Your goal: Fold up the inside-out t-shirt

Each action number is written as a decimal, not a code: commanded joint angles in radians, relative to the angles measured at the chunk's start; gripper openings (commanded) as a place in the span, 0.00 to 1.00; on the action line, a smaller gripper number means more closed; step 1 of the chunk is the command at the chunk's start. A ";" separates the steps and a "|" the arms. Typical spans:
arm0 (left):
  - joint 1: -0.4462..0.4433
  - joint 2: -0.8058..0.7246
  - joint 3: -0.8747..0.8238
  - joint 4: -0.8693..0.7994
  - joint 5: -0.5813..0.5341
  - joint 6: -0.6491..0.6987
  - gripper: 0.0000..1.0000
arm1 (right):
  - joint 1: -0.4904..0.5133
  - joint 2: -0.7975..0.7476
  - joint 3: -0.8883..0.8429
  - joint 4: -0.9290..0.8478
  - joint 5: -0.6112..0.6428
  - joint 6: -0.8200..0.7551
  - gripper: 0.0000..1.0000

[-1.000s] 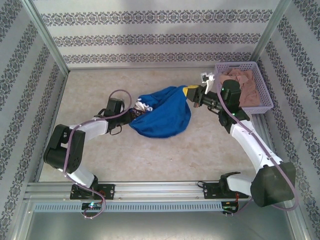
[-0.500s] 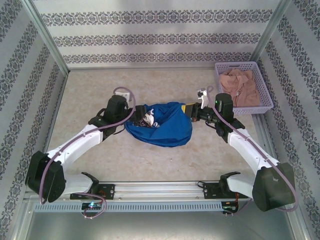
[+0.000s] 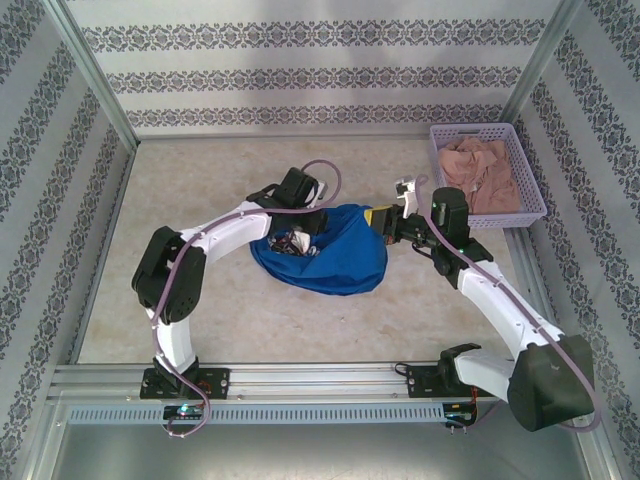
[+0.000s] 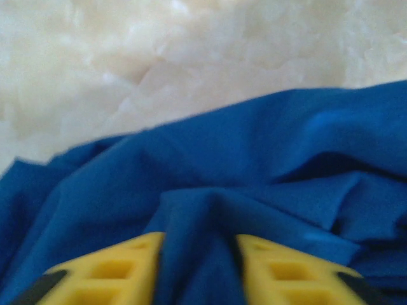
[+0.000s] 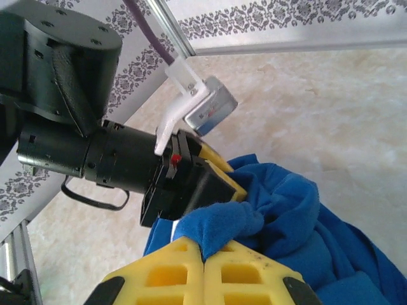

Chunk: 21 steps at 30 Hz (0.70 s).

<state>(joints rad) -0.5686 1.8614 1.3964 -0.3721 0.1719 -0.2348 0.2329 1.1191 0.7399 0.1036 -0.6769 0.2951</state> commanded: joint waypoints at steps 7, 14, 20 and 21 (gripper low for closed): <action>0.286 -0.458 -0.226 0.407 0.331 -0.327 0.00 | -0.073 -0.158 0.099 -0.019 0.092 -0.030 0.00; 0.434 -0.535 -0.441 0.462 0.380 -0.481 0.00 | -0.057 -0.174 -0.024 -0.033 0.173 -0.063 0.00; 0.432 -0.502 -0.585 0.403 0.255 -0.377 0.04 | -0.001 -0.129 -0.106 -0.076 0.276 -0.032 0.00; 0.432 -0.497 -0.607 0.403 0.227 -0.360 0.03 | 0.005 -0.116 -0.113 -0.096 0.300 -0.019 0.00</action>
<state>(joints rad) -0.1371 1.3731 0.8211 0.0475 0.4835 -0.6460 0.2256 0.9913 0.6468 0.0357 -0.4683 0.2588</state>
